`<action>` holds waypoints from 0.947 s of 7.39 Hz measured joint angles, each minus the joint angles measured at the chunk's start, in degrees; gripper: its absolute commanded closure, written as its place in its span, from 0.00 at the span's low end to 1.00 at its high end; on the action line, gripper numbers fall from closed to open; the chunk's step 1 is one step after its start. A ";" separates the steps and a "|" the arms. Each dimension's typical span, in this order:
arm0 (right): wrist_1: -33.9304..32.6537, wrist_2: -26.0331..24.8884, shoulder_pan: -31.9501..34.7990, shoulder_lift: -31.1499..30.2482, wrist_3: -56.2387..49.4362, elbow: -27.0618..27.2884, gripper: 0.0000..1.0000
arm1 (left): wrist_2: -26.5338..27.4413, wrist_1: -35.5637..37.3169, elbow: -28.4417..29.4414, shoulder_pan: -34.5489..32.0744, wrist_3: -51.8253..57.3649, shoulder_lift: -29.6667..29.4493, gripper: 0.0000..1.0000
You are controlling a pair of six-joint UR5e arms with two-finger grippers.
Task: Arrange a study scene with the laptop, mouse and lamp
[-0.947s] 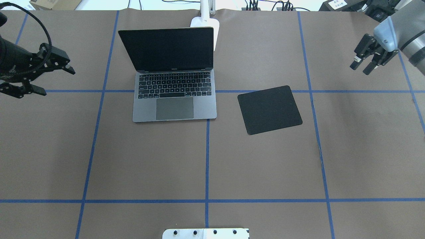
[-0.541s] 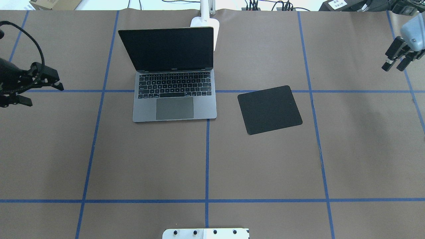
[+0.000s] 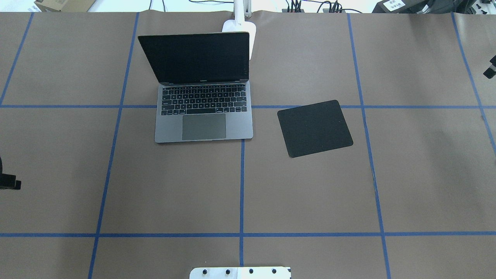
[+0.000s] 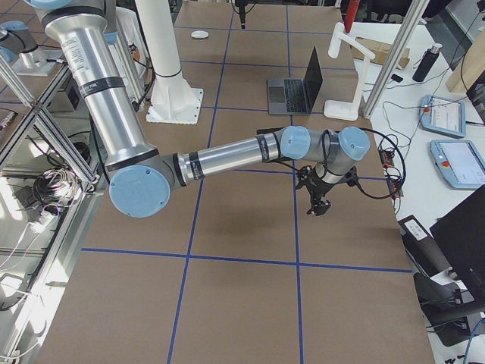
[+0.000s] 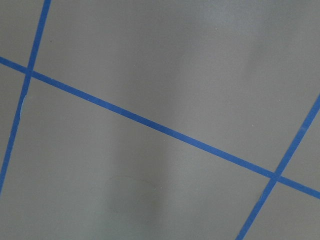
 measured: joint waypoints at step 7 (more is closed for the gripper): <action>0.95 -0.54 0.04 -0.69 2.57 3.19 0.01 | 2.07 -26.65 9.63 7.75 -6.53 11.72 0.00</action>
